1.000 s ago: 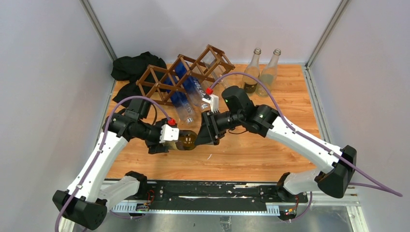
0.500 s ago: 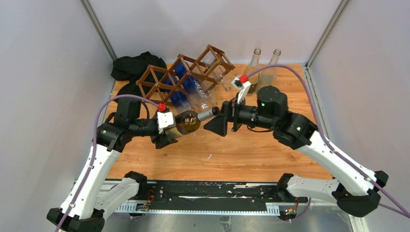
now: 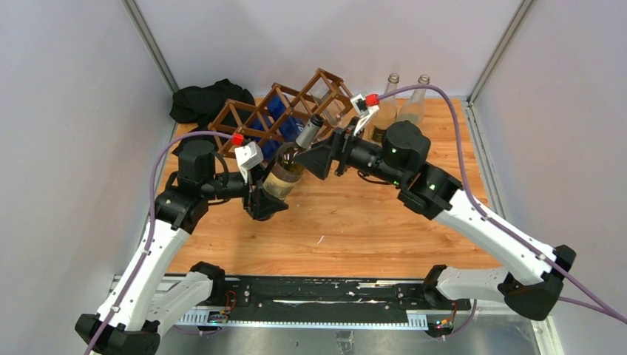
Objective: Take the wine bottle off the wine rack
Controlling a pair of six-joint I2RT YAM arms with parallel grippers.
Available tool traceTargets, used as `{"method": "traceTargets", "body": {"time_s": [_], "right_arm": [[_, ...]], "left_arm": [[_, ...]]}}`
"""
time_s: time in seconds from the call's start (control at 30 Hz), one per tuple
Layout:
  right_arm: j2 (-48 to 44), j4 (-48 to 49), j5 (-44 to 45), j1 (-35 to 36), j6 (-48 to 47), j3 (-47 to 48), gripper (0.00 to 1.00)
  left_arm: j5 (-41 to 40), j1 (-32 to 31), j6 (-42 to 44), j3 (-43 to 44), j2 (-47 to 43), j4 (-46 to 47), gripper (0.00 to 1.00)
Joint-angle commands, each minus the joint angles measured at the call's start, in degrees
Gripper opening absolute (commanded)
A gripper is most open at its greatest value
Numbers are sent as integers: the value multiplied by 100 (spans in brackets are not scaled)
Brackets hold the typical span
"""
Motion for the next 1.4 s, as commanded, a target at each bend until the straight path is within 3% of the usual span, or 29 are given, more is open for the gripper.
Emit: {"method": "traceTargets", "body": {"time_s": [0.0, 0.3, 0.53, 0.57, 0.6, 0.63, 0.67, 0.7, 0.87, 1.13, 1.37], "right_arm": [[326, 1096, 126, 24, 100, 277, 78], [807, 1331, 345, 52, 43, 389, 42], [921, 1189, 442, 59, -54, 442, 11], [921, 1118, 470, 57, -101, 463, 6], [909, 1058, 503, 54, -175, 495, 1], [885, 882, 560, 58, -283, 532, 0], [841, 736, 641, 53, -392, 557, 0], [778, 600, 741, 53, -501, 566, 0], [396, -256, 1217, 4, -1080, 546, 0], [-362, -1445, 2491, -281, -2087, 314, 0], [-509, -1613, 2763, -1266, -2560, 213, 0]], "left_arm": [[363, -31, -676, -101, -194, 776, 0], [491, -31, -899, -300, -335, 822, 0], [519, -31, -369, -274, -335, 303, 3], [495, -31, -218, -225, -306, 148, 12], [394, -31, -171, -189, -264, 33, 39], [203, -31, -32, -84, -209, -251, 79], [133, -31, 98, 28, -135, -553, 94], [30, -31, 455, 151, -57, -855, 99], [-729, -31, 1049, 636, 293, -1785, 100], [-1735, -1, 803, 1357, 640, -2089, 100], [-2138, 395, 637, 1712, 1064, -2167, 100]]}}
